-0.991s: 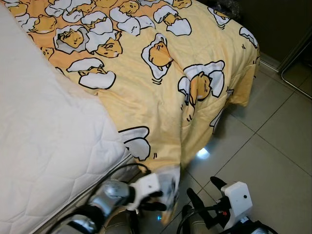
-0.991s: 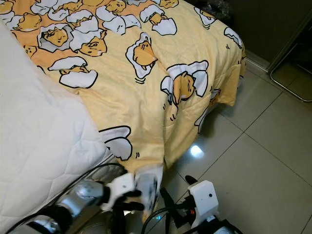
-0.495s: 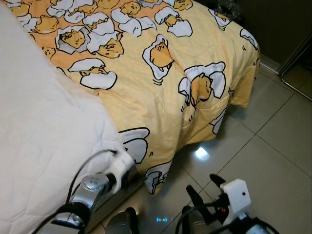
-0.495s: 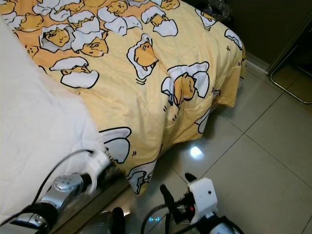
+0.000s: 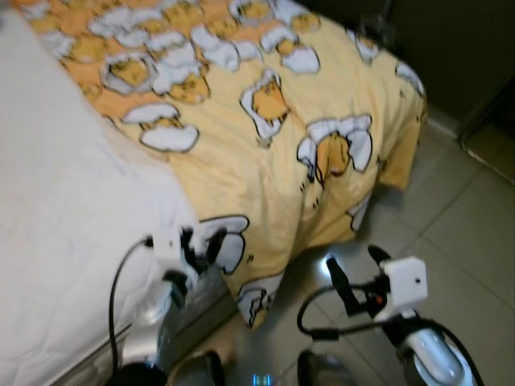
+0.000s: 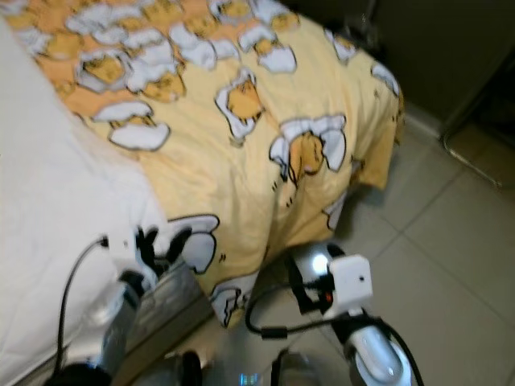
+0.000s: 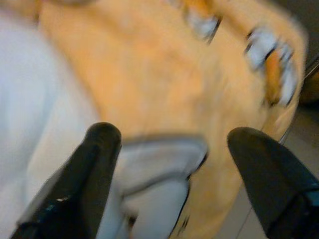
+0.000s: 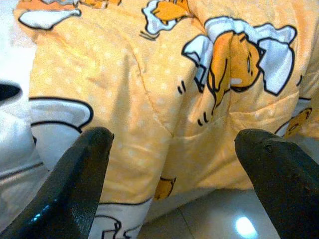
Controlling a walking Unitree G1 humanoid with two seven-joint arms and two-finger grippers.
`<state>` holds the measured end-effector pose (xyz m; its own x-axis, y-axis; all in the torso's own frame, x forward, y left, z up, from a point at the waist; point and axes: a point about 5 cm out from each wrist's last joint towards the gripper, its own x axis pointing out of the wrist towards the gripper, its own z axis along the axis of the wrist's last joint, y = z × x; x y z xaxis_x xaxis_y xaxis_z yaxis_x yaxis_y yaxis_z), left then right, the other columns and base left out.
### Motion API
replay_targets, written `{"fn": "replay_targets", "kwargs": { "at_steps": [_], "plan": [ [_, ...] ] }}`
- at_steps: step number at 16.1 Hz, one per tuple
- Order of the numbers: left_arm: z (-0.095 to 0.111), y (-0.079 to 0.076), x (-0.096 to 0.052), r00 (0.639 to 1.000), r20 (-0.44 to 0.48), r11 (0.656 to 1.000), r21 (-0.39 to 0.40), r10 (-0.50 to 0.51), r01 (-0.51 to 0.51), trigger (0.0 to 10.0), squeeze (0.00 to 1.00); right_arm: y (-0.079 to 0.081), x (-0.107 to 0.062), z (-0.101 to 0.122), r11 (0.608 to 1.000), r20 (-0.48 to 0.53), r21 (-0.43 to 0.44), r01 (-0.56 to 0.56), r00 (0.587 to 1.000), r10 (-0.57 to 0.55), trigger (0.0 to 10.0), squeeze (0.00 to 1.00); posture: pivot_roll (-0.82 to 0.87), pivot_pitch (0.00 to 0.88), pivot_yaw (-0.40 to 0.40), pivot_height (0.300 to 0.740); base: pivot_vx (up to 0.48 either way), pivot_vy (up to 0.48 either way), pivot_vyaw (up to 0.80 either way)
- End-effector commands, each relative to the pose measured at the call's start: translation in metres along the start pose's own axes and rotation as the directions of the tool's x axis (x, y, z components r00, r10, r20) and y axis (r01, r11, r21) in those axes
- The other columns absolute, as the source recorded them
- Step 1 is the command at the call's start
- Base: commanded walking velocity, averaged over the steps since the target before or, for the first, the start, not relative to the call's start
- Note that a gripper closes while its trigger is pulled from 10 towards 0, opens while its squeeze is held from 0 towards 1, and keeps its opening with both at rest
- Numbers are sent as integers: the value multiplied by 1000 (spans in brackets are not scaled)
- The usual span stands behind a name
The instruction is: Clean up the room
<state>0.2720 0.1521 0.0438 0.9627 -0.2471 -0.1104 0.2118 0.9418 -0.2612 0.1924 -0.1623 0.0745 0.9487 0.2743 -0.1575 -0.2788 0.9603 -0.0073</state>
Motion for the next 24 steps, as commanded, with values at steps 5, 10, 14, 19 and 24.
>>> {"fn": "replay_targets", "kwargs": {
  "at_steps": [5, 10, 14, 19, 24],
  "plan": [
    [18, -5, 26, 999, -5, 995, 82, 53, -53, 10000, 0, -5, 23, 2, 999, 32, 1, 34, 999, -34, 10000, 0, -125, 43, 45, 740, 0, 0, 0],
    [25, 6, 43, 988, -22, 975, 166, 155, -149, 10000, 0, -4, 24, 2, 999, 39, -7, 42, 998, -41, 10000, 0, -167, 48, 59, 740, 0, 0, 0],
    [31, 0, 32, 992, 25, 983, 137, 122, -124, 10000, 0, -7, 30, 5, 998, 67, -18, 65, 996, -64, 10000, 0, -155, 2, 73, 740, 385, -219, 558],
    [31, -7, 44, 994, 0, 984, 135, 113, -112, 10000, 0, -5, 33, 2, 999, 48, -16, 50, 998, -49, 10000, 0, -152, 5, 61, 740, 322, -352, 283],
    [28, 5, 49, 981, -48, 980, 69, 190, -186, 10000, 0, -5, 31, 1, 999, 44, -23, 41, 998, -40, 10000, 0, -163, 14, 67, 740, 348, -136, 0]
  ]
}}
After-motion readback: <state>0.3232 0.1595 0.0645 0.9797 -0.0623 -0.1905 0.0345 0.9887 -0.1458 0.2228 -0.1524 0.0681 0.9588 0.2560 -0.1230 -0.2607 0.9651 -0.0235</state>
